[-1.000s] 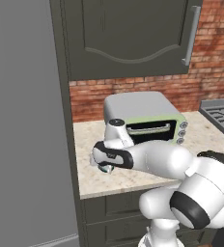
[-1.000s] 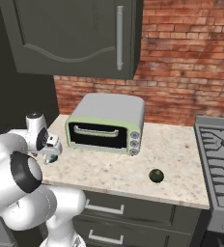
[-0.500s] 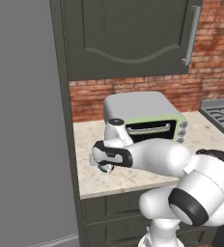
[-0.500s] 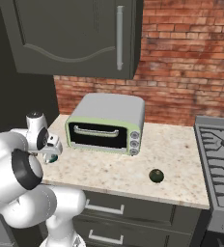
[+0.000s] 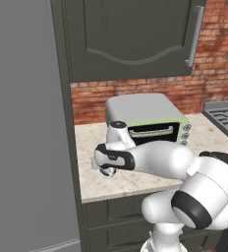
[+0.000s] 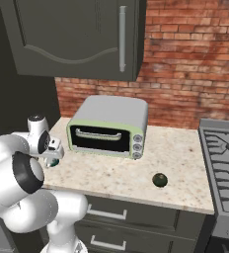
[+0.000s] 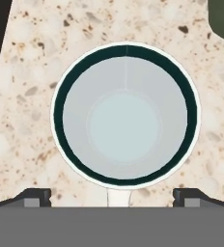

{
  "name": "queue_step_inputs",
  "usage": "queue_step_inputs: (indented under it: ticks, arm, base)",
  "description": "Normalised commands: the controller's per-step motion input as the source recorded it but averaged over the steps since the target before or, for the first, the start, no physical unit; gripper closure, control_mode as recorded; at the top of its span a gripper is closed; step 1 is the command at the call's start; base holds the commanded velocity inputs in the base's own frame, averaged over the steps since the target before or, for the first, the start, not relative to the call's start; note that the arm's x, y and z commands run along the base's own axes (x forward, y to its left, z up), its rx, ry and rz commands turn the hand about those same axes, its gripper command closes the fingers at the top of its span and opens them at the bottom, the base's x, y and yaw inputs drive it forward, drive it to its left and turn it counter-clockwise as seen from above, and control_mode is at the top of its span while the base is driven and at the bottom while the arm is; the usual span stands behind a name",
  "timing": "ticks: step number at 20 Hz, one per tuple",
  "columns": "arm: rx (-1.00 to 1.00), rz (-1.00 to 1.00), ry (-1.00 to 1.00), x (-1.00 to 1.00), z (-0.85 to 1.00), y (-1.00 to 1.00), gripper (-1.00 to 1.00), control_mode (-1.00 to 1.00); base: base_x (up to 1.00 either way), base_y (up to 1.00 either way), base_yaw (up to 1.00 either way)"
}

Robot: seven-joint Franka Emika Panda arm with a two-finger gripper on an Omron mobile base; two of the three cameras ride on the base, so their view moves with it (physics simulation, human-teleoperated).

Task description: Pick the mug from the counter and place it inside the microwave. Then close the microwave.

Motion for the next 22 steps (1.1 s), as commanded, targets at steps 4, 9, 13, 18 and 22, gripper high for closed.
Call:
queue_step_inputs:
  ticks: [4, 9, 13, 18, 22]
  arm:
    - [0.00, 0.00, 0.00, 0.00, -0.03, -0.01, -1.00, -1.00]
    - [0.00, 0.00, 0.00, 0.00, 0.00, 0.00, -1.00, -1.00]
    - [0.00, 0.00, 0.00, 0.00, 0.00, 0.00, 1.00, -1.00]
    - [0.00, 0.00, 0.00, 0.00, 0.00, 0.00, 1.00, -1.00]
    - [0.00, 0.00, 0.00, 0.00, 0.00, 0.00, 1.00, -1.00]
  base:
    - [0.00, 0.00, 0.00]
    - [0.00, 0.00, 0.00]
    - [0.00, 0.00, 0.00]
    - [0.00, 0.00, 0.00]
    - [0.00, 0.00, 0.00]
